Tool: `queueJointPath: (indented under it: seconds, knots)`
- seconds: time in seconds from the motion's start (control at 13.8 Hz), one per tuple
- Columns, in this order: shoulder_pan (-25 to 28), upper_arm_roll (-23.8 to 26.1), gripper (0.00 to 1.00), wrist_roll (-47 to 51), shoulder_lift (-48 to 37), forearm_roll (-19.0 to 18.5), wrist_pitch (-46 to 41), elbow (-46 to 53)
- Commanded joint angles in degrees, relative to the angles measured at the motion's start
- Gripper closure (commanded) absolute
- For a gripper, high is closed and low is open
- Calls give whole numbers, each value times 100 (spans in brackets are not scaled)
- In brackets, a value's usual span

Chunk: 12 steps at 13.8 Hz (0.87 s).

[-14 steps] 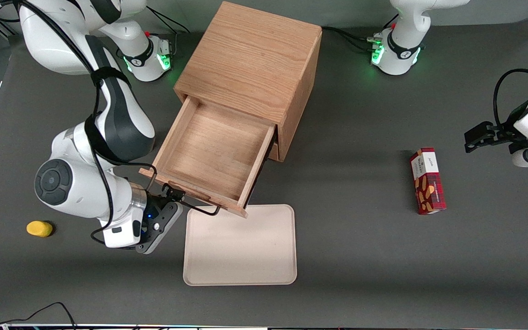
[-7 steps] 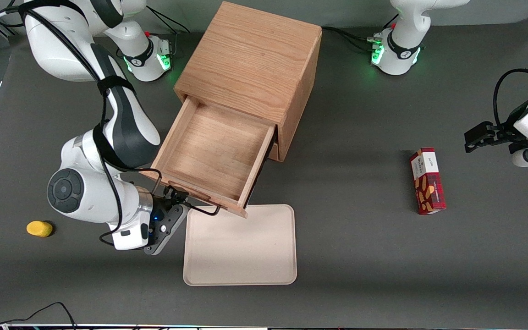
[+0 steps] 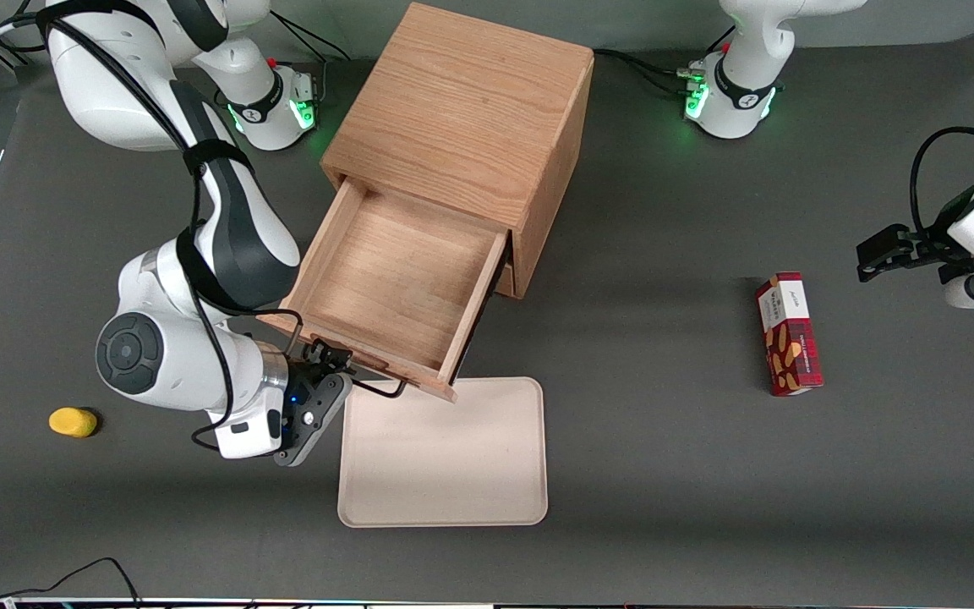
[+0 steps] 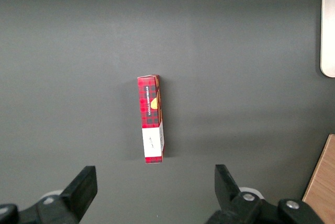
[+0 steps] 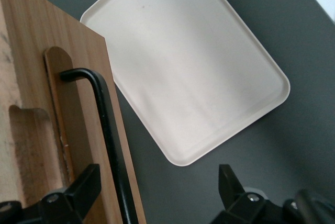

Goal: Close top drawer
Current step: 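Press the right gripper against the drawer front beside its black handle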

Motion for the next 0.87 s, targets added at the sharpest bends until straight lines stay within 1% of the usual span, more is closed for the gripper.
queueJointPath:
  seconds: [0.0,0.22,0.51,0.79]
  knots:
    - [-4,19,0,-69,83,2,-87,16]
    - [5,19,0,54,83,2,-96,7]
    - [5,28,0,528,66,2,-332,-2]
    - [-39,98,0,512,40,2,-465,-89]
